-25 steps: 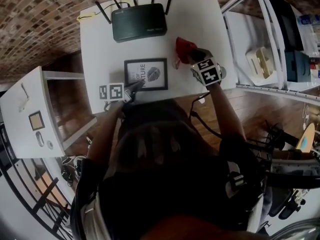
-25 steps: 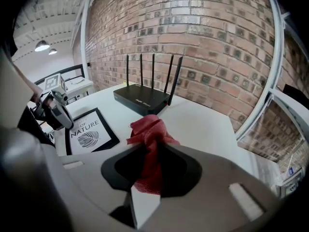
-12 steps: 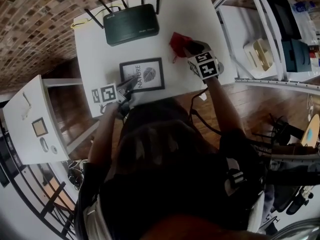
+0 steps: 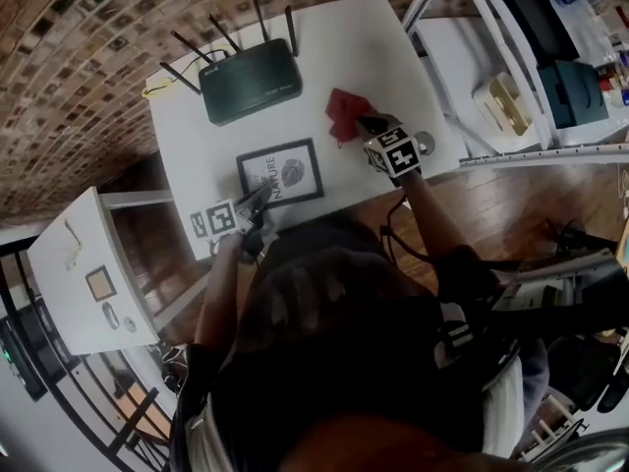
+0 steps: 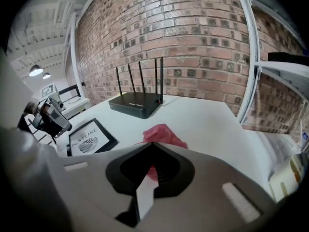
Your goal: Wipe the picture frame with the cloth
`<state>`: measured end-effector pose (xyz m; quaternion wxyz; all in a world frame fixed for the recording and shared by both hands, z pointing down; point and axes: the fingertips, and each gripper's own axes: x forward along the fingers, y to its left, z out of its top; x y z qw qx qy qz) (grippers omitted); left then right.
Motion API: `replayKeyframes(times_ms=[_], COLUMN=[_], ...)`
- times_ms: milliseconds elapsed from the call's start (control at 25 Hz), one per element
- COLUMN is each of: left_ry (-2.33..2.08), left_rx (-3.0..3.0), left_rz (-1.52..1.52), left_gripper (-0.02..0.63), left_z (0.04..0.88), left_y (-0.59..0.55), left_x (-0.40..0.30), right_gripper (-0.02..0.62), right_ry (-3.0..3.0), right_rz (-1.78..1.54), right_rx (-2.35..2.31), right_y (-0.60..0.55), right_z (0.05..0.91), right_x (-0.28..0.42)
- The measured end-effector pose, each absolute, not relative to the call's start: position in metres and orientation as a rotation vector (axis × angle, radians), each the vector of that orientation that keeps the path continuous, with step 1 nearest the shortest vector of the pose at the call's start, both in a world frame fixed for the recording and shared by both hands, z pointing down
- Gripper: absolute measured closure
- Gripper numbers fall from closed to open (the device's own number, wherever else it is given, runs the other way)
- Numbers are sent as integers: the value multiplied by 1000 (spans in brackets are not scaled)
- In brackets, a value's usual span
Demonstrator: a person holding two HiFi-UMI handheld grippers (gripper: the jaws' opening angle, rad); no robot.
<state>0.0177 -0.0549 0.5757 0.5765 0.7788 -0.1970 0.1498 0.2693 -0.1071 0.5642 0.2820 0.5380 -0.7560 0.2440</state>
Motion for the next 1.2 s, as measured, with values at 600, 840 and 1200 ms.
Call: replayKeyframes(times_ms=[600, 840, 1200], left_ry=[-527, -541, -623], left_rx=[1814, 1815, 1779], left_rz=[368, 354, 314], left_gripper=[603, 603, 603], left_z=[577, 575, 580], left_y=[-47, -44, -32], left_x=[26, 33, 28], right_gripper=[594, 594, 594], right_ry=[-2370, -2456, -2433], right_rz=[1274, 1345, 1362], right_rx=[1105, 1009, 921], right_y=[-105, -103, -95], right_z=[562, 549, 564], right_x=[199, 183, 189])
